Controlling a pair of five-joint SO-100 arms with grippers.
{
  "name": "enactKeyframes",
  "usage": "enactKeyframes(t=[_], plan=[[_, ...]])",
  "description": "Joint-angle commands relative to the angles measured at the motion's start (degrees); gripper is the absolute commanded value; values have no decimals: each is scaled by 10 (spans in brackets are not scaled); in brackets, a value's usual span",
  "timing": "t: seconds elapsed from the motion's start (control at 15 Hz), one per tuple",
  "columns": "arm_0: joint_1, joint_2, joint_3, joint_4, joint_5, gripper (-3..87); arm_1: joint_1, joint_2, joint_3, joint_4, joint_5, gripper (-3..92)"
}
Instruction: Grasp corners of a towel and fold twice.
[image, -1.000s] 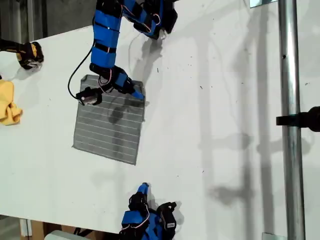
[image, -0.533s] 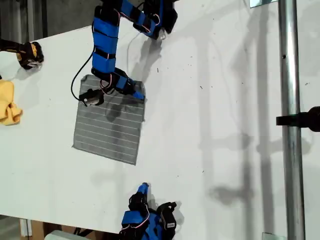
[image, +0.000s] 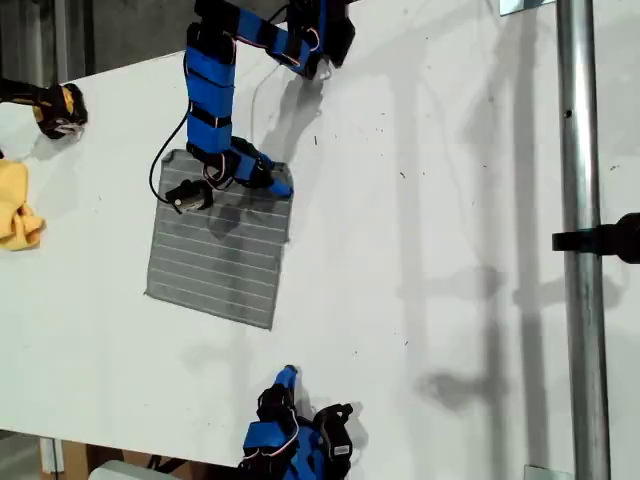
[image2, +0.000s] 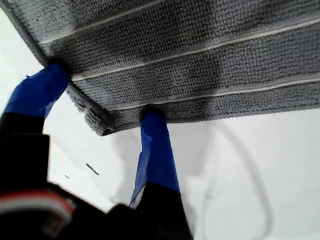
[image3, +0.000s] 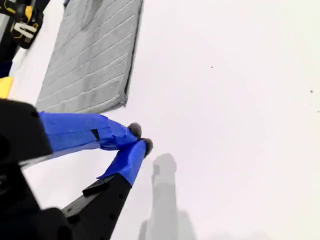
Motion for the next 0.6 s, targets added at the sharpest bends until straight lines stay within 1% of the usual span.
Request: enactKeyframes(t=[0.0,0.07,0.13,0.2,0.4,0.47,0.53], plan=[[-5,2,3,3,-5,-6,-13,1,-31,7,-5,188],[-5,2,3,3,-5,-6,-19,-3,-46,18,-4,120],[-5,2,3,3,-5,-6,-22,-4,-56,25,-4,32],[-5,2,3,3,-5,-6,-23,-4,-62,29,-4,-1],[-4,2,3,3,-8,-10,-33,-5,-76,34,-5,-1],[0,2,2,0,4,-10,-37,-5,-79,37,-4,-1],[3,2,1,0,-9,-19,-38,-6,-80,37,-2,-1]])
